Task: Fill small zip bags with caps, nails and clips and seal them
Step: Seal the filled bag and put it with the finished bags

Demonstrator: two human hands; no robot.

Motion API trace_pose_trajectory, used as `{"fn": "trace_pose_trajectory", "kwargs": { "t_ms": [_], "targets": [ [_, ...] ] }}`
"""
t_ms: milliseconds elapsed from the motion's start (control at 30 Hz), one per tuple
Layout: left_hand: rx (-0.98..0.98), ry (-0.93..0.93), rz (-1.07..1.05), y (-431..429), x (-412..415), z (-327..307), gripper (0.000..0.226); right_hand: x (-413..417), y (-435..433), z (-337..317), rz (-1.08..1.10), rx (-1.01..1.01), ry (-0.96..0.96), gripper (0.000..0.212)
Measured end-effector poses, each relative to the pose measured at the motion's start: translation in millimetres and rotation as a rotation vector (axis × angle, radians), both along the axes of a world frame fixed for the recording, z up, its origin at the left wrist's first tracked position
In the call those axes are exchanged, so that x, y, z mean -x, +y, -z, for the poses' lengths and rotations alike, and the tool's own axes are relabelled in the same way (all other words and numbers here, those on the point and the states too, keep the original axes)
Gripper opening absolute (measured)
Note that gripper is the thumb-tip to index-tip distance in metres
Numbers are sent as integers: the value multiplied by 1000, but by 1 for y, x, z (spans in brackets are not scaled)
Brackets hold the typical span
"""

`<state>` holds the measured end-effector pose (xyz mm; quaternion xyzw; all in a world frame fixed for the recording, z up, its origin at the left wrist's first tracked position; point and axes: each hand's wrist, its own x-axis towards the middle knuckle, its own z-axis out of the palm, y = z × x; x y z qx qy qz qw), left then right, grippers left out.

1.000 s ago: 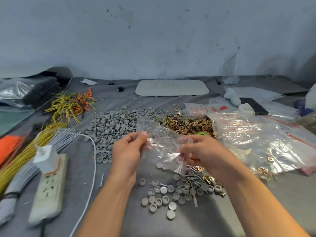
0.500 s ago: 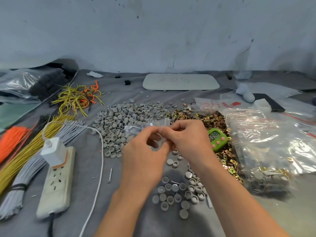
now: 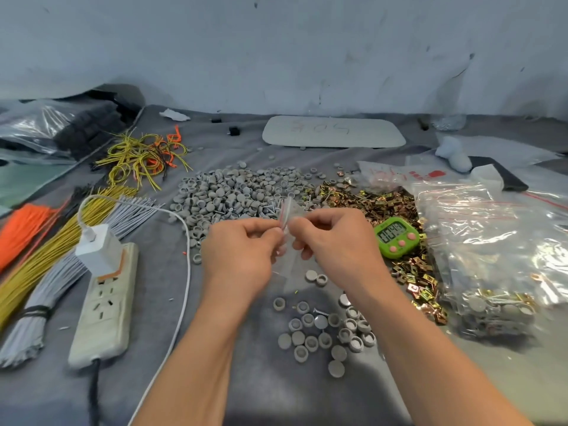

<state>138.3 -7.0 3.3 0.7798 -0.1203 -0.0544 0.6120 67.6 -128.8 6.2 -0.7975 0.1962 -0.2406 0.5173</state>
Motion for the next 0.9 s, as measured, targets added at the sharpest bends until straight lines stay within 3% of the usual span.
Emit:
{"fn": "trace_pose_trajectory", "kwargs": {
  "t_ms": [200,333,433,533,667,733,767,833,900],
  "targets": [
    [-166,-137,-122,10,2,-6,14,-3,11,-2,-98,-7,-17,23],
    [-280,-205,-79,12,7,-12,35,-4,17,-1,-128,51,-7,31],
    [-300,-116,16,8,4,-9,34,-4,13,0,-162,88,-5,33],
    [-92,88,215,7,3,-5,32,1,3,0,-199,61,0,34],
    [7,310,512,16,3,-7,37,9,-5,-1,-314,-1,2,38],
    [142,456,627,19,4,-9,29,13,-4,-2,-361,-86,-31,45],
    [234,533,667,21,6,-12,23,15,-3,-4,-382,-124,-51,48],
    [401,667,718,23,9,-14,34,17,1,-6,-436,-210,-108,47],
    [507,730,747,25,12,-18,23,17,7,-8,-484,-304,-177,41]
  ]
}}
